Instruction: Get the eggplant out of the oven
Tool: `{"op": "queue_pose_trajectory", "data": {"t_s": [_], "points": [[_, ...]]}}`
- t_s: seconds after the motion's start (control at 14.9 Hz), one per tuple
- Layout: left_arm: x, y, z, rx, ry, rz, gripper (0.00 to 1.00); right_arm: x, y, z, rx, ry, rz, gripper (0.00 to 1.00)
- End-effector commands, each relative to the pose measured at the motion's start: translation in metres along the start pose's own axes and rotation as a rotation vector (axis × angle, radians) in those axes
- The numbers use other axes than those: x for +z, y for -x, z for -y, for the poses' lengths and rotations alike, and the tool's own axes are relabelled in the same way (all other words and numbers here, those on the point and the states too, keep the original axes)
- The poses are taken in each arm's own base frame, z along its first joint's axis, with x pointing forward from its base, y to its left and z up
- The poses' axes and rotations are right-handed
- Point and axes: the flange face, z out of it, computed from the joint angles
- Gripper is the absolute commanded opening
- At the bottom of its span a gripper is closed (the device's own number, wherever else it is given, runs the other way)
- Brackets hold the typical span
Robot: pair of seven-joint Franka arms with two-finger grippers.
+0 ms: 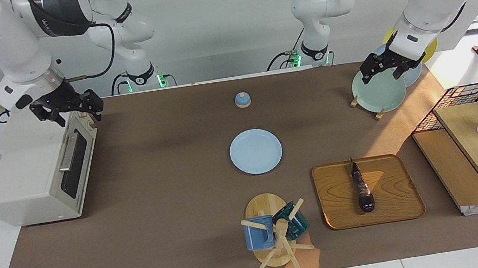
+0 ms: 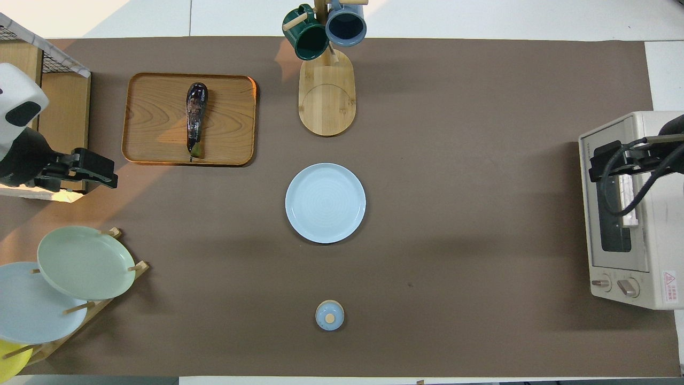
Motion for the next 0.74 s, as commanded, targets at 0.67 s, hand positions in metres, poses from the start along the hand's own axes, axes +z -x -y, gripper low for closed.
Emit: {"op": "queue_pose_trajectory", "data": {"t_s": [0.67], "points": [[-0.0134, 0.0076, -0.0035, -0.025, -0.029, -0.049, 1.00, -0.0004, 0.0051, 0.0010, 0.014, -0.026, -0.012, 1.00]]}}
